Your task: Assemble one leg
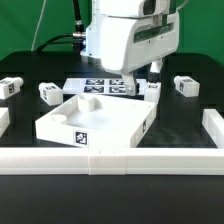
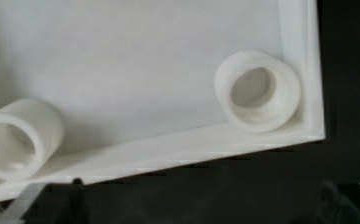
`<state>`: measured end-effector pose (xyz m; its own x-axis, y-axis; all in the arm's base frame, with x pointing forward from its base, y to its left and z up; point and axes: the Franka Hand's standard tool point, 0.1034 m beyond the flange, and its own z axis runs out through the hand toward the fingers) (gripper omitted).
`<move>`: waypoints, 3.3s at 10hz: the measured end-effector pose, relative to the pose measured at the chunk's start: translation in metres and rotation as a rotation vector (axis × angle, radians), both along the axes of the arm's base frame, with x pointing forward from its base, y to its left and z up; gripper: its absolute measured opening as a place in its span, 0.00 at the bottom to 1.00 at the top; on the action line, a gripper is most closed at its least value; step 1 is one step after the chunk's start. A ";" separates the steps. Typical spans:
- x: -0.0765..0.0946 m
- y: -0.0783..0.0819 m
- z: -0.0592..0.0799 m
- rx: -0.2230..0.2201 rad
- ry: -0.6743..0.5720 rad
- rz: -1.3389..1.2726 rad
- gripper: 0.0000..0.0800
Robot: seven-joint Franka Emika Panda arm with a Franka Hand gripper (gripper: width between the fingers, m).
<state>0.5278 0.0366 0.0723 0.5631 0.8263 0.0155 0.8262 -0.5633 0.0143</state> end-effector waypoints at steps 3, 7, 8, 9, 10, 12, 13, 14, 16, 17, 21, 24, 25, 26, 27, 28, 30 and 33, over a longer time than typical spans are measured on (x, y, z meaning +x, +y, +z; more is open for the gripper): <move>0.000 0.000 0.000 0.000 0.000 0.000 0.81; -0.012 -0.007 -0.009 0.003 -0.009 0.050 0.81; -0.025 -0.015 -0.016 0.003 0.008 0.052 0.81; -0.033 -0.022 -0.021 0.003 0.019 0.054 0.81; -0.041 -0.027 -0.027 0.005 0.033 0.047 0.81; -0.055 -0.035 -0.044 0.010 0.057 0.035 0.81; -0.057 -0.035 -0.052 0.013 0.056 0.032 0.81; -0.058 -0.033 -0.059 0.016 0.054 0.033 0.81; -0.057 -0.029 -0.063 0.019 0.042 0.033 0.81; -0.057 -0.027 -0.063 0.019 0.040 0.034 0.81; -0.057 -0.028 -0.064 0.019 0.041 0.033 0.28; -0.056 -0.028 -0.063 0.020 0.036 0.033 0.07; -0.056 -0.028 -0.063 0.020 0.036 0.033 0.07; -0.056 -0.028 -0.063 0.020 0.036 0.033 0.07; -0.056 -0.028 -0.063 0.020 0.036 0.033 0.07; -0.056 -0.028 -0.063 0.020 0.036 0.033 0.07; -0.052 -0.029 -0.059 0.015 0.035 0.148 0.07; -0.048 -0.030 -0.058 0.012 0.061 0.284 0.07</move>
Offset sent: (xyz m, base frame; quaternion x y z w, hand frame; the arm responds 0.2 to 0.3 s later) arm 0.0000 0.0000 0.0000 0.0000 0.0000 0.0000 1.0000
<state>0.4794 0.0065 0.0146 0.3098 0.9508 -0.0007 0.9498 -0.3095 -0.0452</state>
